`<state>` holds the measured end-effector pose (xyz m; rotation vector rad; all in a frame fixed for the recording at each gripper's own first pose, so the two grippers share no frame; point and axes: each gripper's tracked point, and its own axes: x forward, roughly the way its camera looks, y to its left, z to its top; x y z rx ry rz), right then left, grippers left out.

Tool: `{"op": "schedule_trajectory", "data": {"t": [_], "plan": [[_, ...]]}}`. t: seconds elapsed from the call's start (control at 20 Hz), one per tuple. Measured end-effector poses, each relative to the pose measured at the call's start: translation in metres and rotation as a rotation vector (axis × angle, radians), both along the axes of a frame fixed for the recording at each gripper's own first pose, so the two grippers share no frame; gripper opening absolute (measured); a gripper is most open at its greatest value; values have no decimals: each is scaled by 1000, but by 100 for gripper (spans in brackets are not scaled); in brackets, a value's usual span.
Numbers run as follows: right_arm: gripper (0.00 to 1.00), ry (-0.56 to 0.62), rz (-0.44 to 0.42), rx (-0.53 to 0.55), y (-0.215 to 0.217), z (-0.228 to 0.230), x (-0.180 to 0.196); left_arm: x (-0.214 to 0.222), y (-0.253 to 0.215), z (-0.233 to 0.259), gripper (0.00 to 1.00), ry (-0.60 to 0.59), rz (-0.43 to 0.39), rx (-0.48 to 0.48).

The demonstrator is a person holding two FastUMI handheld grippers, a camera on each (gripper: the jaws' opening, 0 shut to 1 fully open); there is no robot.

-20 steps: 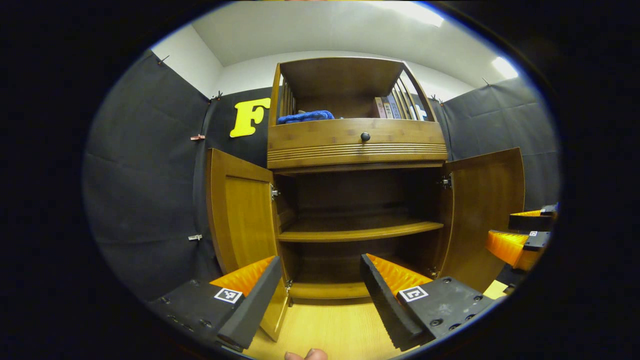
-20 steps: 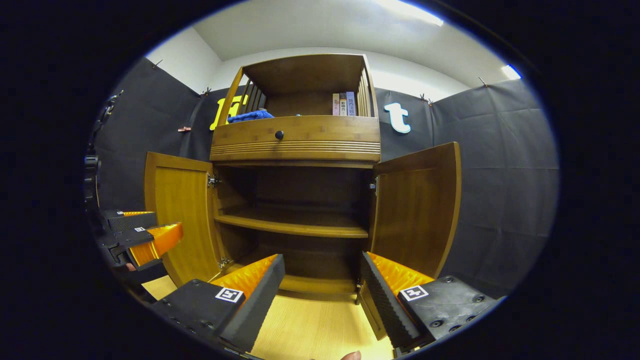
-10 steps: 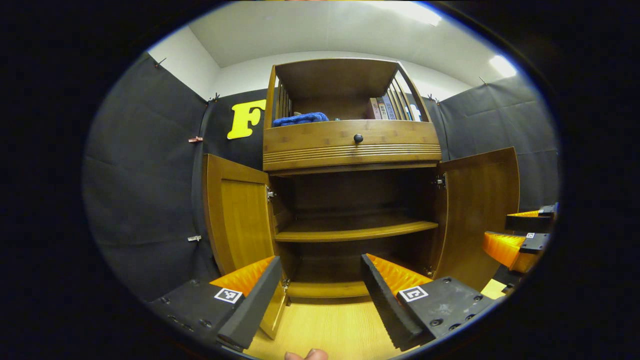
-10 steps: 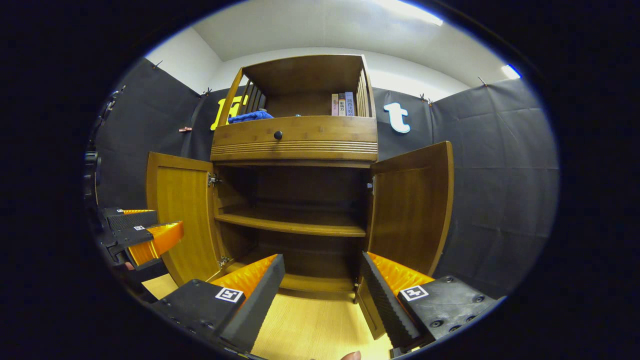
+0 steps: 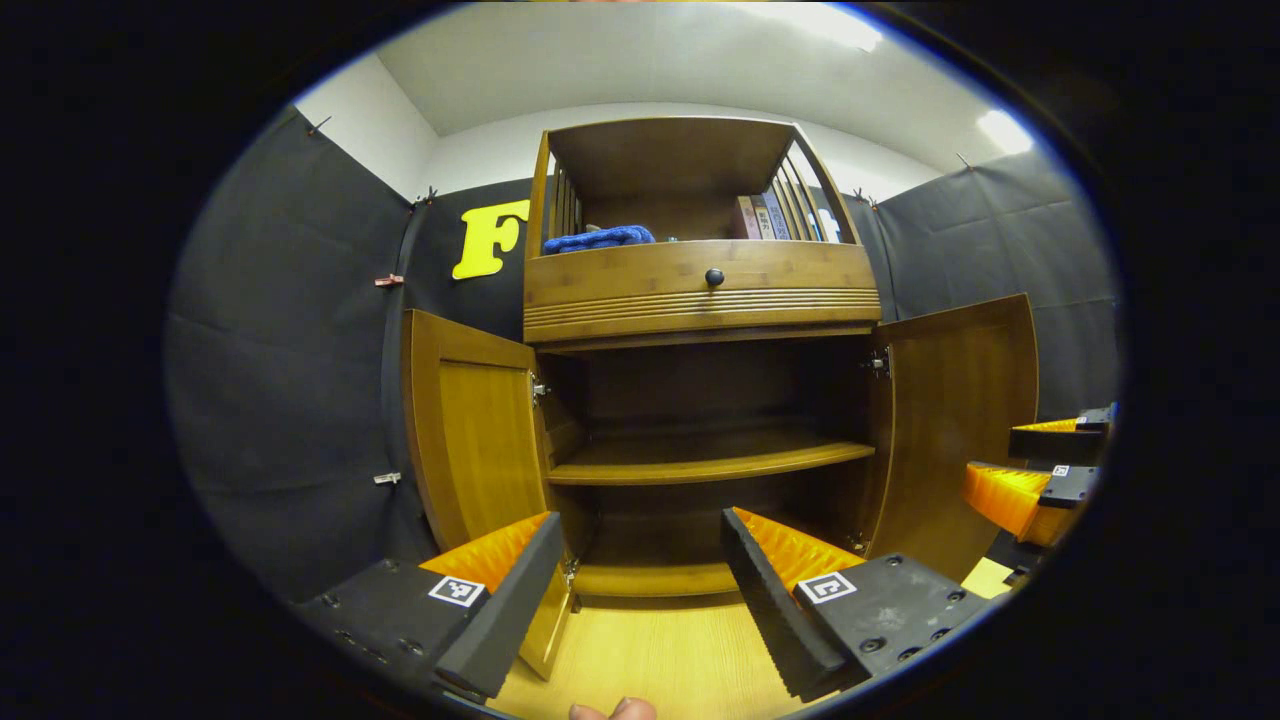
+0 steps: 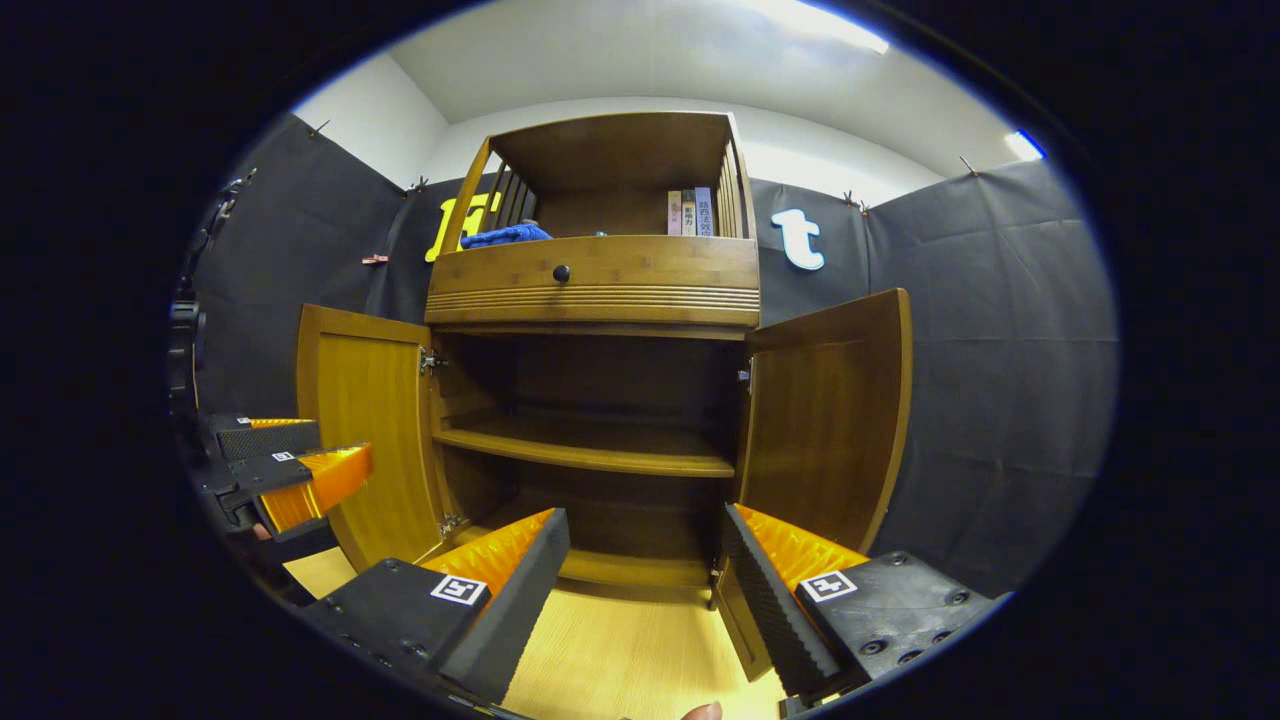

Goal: Open the right door of the double-door shoe cabinet with the right hand, and open the left door with the left hand.

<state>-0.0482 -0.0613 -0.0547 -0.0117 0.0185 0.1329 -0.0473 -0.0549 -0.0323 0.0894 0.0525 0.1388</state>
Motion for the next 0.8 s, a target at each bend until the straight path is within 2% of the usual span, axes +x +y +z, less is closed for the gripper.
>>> {"op": "schedule_trajectory", "data": {"t": [0.8], "plan": [[98,-6,-28,-6,-11,1,2,15,-13,0,98,-7,-31,0]]}}
